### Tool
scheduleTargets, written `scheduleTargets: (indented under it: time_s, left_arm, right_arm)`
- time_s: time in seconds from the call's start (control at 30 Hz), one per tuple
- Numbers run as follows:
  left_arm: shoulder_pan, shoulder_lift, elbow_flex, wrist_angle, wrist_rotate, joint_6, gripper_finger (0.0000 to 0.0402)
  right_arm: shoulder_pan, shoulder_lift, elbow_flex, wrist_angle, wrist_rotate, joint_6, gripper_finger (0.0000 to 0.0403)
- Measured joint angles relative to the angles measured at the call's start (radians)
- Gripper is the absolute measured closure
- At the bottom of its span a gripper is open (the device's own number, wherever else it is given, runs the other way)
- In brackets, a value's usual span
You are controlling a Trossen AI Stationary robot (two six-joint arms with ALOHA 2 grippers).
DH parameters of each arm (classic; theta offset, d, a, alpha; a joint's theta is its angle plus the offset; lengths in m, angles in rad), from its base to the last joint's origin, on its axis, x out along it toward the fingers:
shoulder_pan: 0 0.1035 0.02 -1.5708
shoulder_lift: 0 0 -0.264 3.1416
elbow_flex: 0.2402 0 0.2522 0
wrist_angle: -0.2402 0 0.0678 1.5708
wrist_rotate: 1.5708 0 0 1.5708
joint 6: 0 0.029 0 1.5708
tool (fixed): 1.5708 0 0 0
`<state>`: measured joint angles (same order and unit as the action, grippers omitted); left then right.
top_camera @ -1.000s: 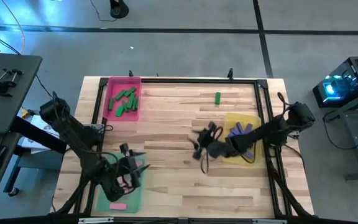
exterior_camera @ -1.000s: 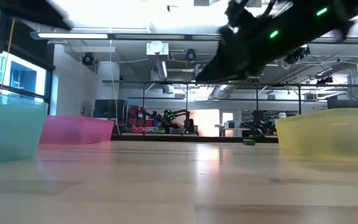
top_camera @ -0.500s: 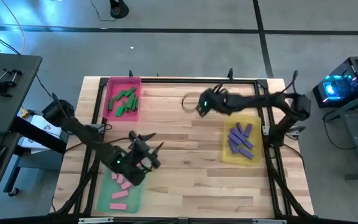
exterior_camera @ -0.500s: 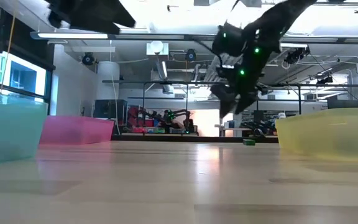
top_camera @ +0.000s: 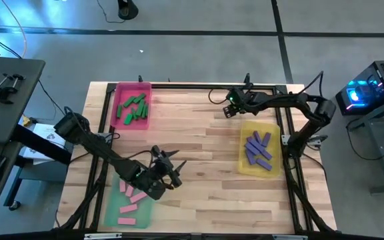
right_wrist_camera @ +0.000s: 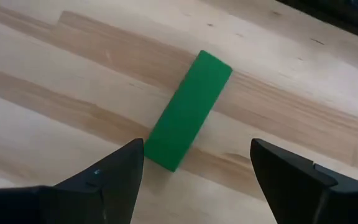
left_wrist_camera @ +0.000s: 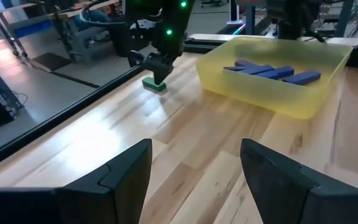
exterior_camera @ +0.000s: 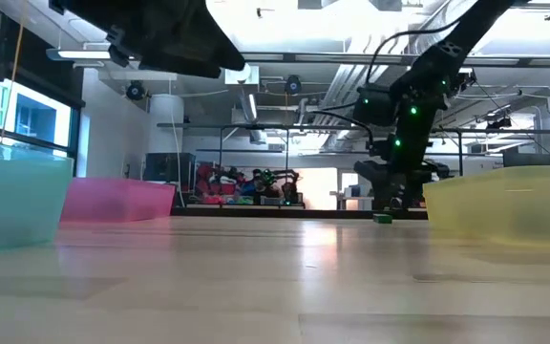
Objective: Sort blocks
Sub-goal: Put the green block into the pink bin
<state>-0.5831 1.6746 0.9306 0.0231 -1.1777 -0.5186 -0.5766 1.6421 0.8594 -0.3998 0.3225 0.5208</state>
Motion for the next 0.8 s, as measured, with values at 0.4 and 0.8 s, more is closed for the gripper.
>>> scheduleTargets:
  time_s: [0.4,0.8]
  left_arm:
    - [0.039,0.008,0.0,0.005,0.062,0.007,0.0167]
    - [0.041,0.008,-0.005,0.002,0.155,0.014,0.0167]
  right_arm:
    - [-0.015,0.08,-0.039,0.173,-0.069,-0.002,0.0167]
    - [0.081,0.099,-0.04,0.187,-0.048,-0.134,0.0334]
